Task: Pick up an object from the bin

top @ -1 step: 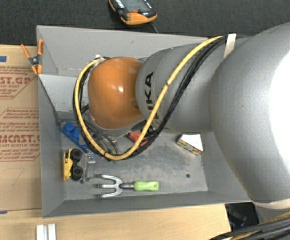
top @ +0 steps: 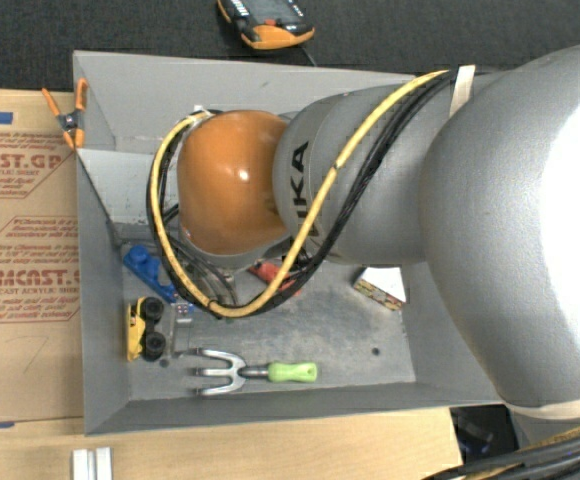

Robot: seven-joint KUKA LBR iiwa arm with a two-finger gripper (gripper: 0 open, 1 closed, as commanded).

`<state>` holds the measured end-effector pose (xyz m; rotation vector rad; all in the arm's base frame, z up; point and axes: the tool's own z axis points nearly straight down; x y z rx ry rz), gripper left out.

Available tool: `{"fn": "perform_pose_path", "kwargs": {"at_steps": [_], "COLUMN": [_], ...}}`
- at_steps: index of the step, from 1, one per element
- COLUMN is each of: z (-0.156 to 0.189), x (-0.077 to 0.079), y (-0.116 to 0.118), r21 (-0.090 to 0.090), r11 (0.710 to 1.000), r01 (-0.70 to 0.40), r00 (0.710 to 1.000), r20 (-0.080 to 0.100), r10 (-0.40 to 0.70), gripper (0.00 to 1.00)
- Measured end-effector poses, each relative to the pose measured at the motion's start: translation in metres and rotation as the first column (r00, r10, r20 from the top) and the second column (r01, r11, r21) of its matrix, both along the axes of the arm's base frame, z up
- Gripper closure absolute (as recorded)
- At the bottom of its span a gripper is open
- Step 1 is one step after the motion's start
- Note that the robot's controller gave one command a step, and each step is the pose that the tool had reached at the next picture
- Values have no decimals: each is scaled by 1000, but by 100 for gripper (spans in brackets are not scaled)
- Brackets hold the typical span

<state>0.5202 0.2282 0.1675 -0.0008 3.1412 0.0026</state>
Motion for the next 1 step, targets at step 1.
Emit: {"fn": "perform_pose_path", "kwargs": {"at_steps": [1], "z": [-98], "x": [44], "y": [-26], "r21": [-1], "r11": [929], "r01": [369], "r00": [929], "r20": [-2], "r10": [-369], "gripper": [0]}}
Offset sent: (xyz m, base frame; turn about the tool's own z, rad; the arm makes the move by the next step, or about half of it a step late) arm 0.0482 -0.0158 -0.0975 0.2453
